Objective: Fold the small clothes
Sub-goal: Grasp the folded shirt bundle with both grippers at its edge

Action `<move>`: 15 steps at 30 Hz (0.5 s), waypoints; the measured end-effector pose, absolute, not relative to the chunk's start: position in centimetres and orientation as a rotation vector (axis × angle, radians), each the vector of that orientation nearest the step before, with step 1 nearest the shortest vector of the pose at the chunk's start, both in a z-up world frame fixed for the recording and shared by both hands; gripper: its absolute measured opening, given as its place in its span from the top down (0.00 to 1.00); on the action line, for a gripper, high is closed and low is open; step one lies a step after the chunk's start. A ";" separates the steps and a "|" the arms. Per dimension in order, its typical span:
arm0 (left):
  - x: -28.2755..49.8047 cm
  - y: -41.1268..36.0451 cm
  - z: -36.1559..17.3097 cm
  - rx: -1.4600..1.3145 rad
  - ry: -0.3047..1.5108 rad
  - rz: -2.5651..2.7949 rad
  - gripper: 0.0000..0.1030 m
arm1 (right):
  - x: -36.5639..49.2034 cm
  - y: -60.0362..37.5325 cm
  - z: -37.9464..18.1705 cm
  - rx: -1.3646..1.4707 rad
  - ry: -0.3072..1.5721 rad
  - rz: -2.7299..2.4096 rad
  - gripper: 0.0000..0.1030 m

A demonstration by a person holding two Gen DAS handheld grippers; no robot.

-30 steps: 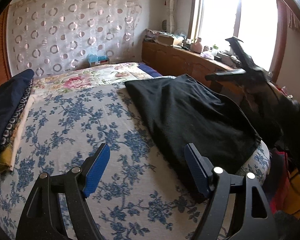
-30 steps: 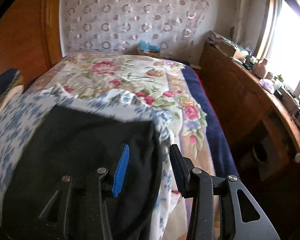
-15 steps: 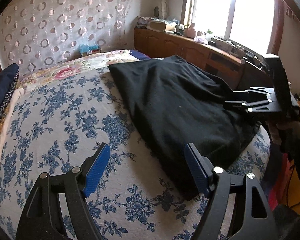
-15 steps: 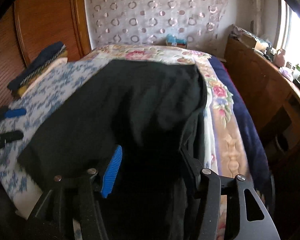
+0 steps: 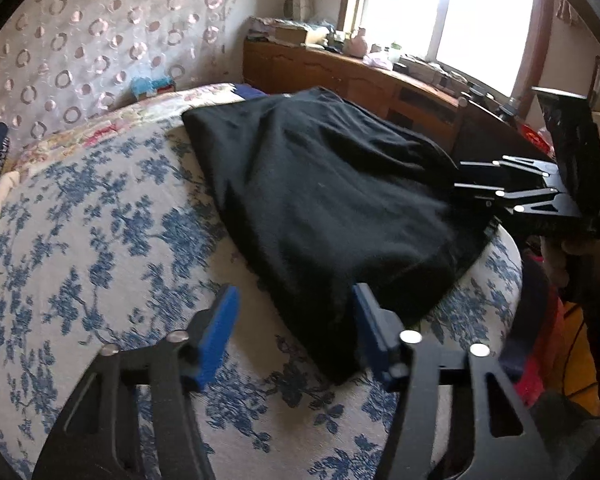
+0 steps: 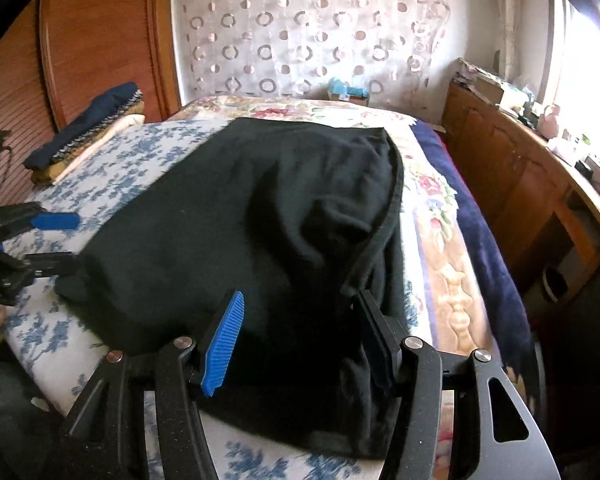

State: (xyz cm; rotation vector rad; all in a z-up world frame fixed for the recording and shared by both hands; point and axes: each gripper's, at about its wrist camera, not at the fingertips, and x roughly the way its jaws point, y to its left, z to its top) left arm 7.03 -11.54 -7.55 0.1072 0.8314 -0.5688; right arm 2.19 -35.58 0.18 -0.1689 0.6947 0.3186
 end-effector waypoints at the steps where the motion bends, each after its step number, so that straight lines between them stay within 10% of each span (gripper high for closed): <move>1: 7.0 -11.6 -7.8 0.109 0.849 -0.573 0.50 | 1.8 -35.5 0.2 -0.169 0.694 0.327 0.43; 15: 6.3 -11.7 -8.5 0.124 0.888 -0.592 0.52 | 0.4 -38.8 -2.4 -0.139 0.754 0.155 0.43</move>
